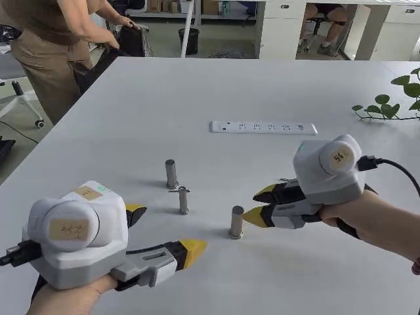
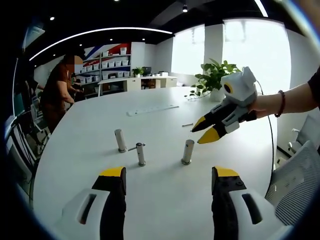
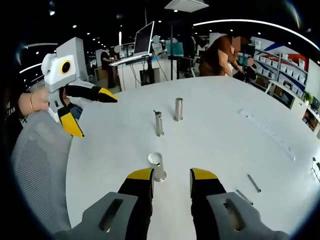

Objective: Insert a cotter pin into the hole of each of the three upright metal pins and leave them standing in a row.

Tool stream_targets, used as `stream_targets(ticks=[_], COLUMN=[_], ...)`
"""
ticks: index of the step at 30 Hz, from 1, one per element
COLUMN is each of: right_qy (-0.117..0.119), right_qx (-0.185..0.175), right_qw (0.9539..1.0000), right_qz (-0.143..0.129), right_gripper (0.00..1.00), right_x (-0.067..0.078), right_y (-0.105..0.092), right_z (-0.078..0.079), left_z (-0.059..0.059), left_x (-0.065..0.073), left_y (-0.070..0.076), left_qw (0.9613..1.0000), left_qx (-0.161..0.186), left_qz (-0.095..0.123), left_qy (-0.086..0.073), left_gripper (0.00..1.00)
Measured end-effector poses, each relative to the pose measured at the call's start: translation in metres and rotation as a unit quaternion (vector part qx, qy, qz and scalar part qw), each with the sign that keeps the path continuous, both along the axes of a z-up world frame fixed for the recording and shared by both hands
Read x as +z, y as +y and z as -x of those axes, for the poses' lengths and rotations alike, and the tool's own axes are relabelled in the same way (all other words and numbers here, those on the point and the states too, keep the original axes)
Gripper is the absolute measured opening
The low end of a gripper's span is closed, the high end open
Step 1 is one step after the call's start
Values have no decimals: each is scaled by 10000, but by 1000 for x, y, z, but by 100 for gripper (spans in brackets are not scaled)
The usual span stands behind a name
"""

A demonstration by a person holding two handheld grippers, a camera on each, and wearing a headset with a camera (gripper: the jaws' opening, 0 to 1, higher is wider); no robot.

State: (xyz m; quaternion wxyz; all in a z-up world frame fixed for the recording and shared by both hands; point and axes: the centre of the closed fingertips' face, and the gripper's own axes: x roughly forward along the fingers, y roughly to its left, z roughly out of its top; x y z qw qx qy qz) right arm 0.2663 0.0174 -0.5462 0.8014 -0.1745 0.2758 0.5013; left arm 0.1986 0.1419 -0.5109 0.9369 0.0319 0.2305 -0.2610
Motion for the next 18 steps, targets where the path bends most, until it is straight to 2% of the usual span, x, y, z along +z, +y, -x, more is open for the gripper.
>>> stream_targets(ticks=[10,18], right_qy=[-1,28], right_qx=[-335,-657], right_qw=[9986,9950], right_qz=[411,753], right_gripper=[23,21], right_x=[-1,-12], right_y=[-44,-71], right_z=[-15,-33], left_z=[6,5], left_x=[-4,-6], left_y=[1,3], left_qw=[10000,9999], left_qx=[48,88], left_qz=[-31,-48], left_qy=[3,-22], left_gripper=[69,71])
